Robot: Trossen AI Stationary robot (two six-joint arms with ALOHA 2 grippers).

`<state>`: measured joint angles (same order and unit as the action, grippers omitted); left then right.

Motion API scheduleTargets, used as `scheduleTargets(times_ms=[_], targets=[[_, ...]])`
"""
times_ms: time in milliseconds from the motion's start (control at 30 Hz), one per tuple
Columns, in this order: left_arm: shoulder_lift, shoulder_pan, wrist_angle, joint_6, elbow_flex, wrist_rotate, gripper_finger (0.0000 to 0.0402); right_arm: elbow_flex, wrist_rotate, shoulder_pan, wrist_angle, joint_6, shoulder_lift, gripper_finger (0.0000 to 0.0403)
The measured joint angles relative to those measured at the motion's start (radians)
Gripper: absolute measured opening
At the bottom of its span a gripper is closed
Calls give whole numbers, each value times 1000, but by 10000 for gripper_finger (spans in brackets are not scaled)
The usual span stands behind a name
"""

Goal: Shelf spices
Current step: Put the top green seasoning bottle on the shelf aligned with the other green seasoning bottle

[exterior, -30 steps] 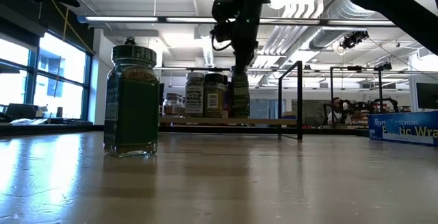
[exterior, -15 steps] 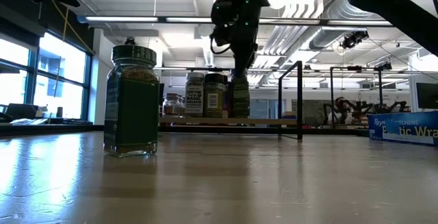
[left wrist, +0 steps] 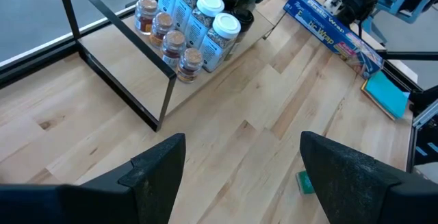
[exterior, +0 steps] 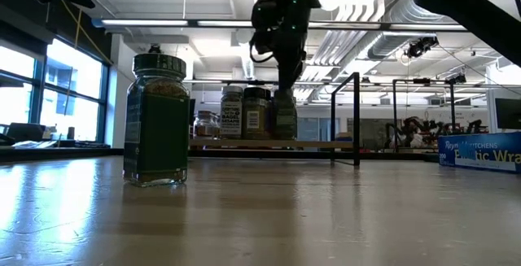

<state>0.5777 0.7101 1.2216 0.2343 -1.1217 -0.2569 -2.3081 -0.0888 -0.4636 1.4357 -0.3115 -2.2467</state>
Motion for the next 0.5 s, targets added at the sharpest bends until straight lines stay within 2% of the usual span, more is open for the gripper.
scheduleTargets(times_ms=[200, 300, 500], targets=[[0, 0, 0, 0, 0, 0, 282, 0, 40, -1, -2, 3, 0, 241], [0, 0, 0, 0, 0, 0, 282, 0, 81, -1, -5, 53, 0, 242], [0, 0, 0, 0, 0, 0, 282, 0, 81, -1, 2, 159, 0, 231]])
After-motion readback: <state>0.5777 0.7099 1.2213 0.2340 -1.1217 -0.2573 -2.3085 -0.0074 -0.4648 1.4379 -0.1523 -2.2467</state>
